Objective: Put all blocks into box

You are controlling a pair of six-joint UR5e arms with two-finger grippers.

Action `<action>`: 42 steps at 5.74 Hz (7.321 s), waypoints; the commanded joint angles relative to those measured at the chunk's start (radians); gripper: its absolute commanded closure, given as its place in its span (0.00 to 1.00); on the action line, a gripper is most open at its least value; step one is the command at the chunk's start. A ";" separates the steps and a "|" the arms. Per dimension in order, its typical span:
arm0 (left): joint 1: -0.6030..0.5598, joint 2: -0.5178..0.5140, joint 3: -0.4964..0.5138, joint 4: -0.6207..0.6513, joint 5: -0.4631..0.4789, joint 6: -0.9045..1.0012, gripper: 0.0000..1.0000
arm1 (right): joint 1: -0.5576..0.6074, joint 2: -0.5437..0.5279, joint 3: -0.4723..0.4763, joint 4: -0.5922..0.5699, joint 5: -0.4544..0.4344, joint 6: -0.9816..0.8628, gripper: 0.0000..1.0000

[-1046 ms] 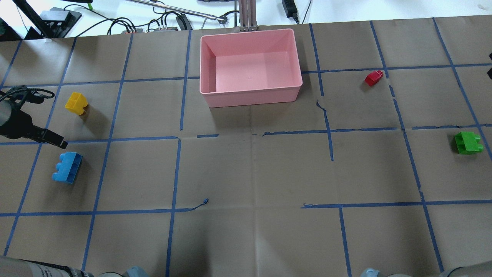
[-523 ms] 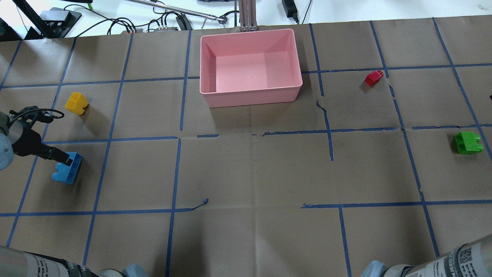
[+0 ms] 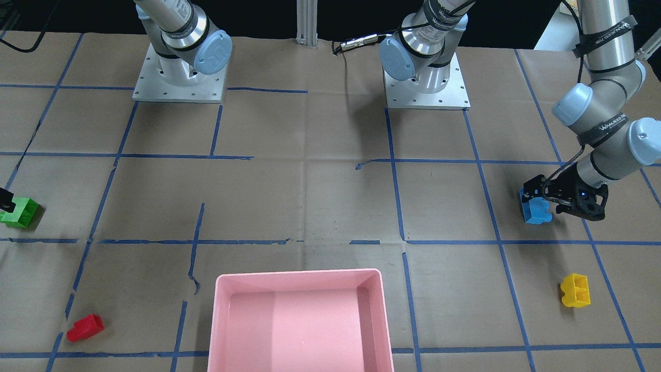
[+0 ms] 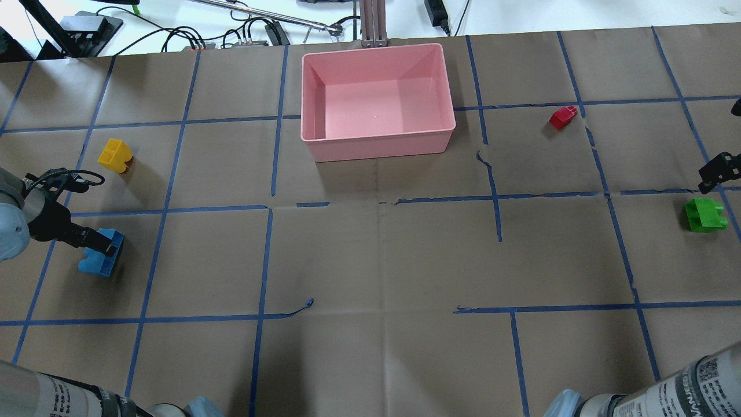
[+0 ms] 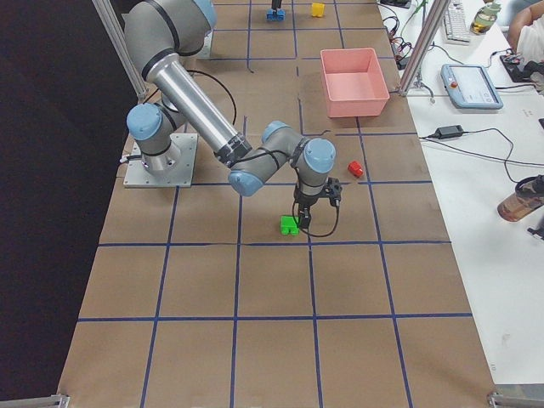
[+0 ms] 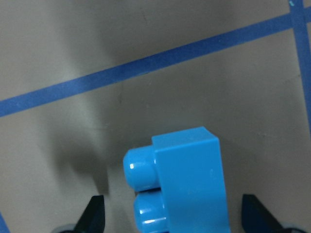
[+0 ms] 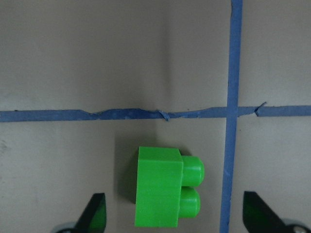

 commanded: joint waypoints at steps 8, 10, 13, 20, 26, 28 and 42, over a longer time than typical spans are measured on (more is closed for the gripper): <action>-0.090 0.084 0.064 -0.150 -0.008 -0.116 1.00 | -0.015 0.070 0.007 -0.015 -0.060 0.012 0.60; -0.294 0.117 0.153 -0.277 -0.016 -0.520 1.00 | -0.002 0.009 -0.051 -0.007 -0.049 0.013 0.61; -0.631 -0.051 0.484 -0.298 -0.127 -0.889 1.00 | 0.176 -0.058 -0.346 0.425 -0.035 0.281 0.61; -0.806 -0.289 0.814 -0.313 -0.150 -1.280 0.01 | 0.567 -0.016 -0.516 0.543 0.075 0.772 0.61; -0.308 -0.121 0.536 -0.375 0.056 -0.425 0.01 | 0.907 0.414 -0.849 0.311 0.172 1.058 0.52; -0.203 -0.205 0.554 -0.283 0.082 -0.271 0.01 | 0.916 0.436 -0.844 0.264 0.235 1.069 0.00; -0.734 -0.245 0.718 -0.177 -0.150 -1.138 1.00 | 0.456 0.402 -0.835 0.487 0.089 0.850 0.01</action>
